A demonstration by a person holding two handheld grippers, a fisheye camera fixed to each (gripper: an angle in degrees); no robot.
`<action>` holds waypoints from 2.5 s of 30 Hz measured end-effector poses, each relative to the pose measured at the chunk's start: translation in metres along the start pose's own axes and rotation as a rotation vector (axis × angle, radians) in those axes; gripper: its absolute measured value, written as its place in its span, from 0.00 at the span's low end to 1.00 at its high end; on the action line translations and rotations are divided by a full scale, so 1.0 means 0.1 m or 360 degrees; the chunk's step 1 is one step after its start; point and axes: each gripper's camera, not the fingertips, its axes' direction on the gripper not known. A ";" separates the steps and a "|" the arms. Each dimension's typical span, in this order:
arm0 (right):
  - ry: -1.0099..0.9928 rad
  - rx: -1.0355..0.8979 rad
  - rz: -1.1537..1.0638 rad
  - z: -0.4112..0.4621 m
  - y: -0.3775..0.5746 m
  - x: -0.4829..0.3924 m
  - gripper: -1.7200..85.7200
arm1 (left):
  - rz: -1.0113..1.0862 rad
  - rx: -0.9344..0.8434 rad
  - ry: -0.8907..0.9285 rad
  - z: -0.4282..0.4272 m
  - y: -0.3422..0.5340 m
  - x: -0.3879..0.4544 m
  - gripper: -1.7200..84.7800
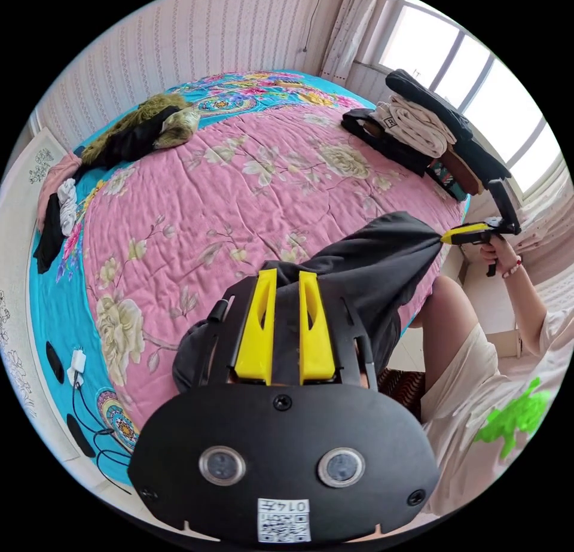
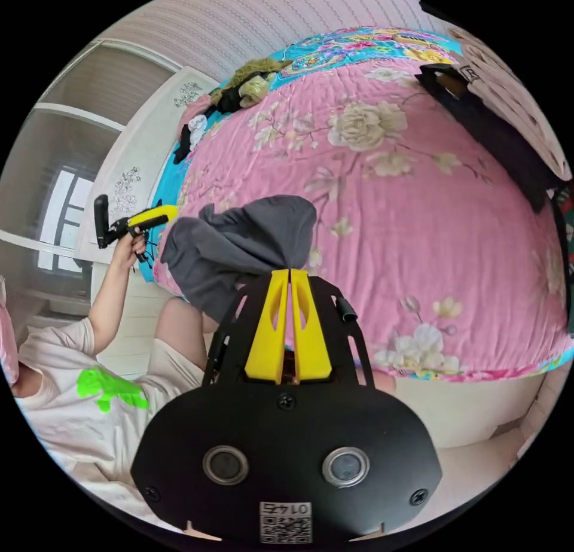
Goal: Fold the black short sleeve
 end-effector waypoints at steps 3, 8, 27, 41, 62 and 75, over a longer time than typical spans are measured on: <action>-0.0049 -0.0284 0.0097 0.23 0.17 0.17 0.06 | 0.0062 -0.0063 0.0003 0.14 -0.15 0.05 0.09; -0.0028 -0.0089 0.0124 0.09 0.11 0.08 0.09 | 0.0121 -0.0240 -0.0081 0.41 -0.43 0.03 0.10; 0.0490 0.0130 -0.0448 0.28 -0.73 -1.10 0.02 | 0.0112 0.0192 -0.0221 -0.16 -0.91 0.09 0.01; 0.0409 -0.0204 -0.0250 0.45 -0.02 -0.69 0.02 | 0.0249 -0.0267 0.0204 0.29 0.01 0.63 0.13; 0.0004 0.0220 -0.0252 -0.22 -0.30 -0.38 0.11 | 0.0280 0.0083 -0.0055 0.03 -0.85 0.76 0.01; -0.0099 0.0165 -0.0036 0.18 -0.91 -0.08 0.15 | 0.0204 -0.0053 -0.0236 0.20 -1.69 0.47 0.01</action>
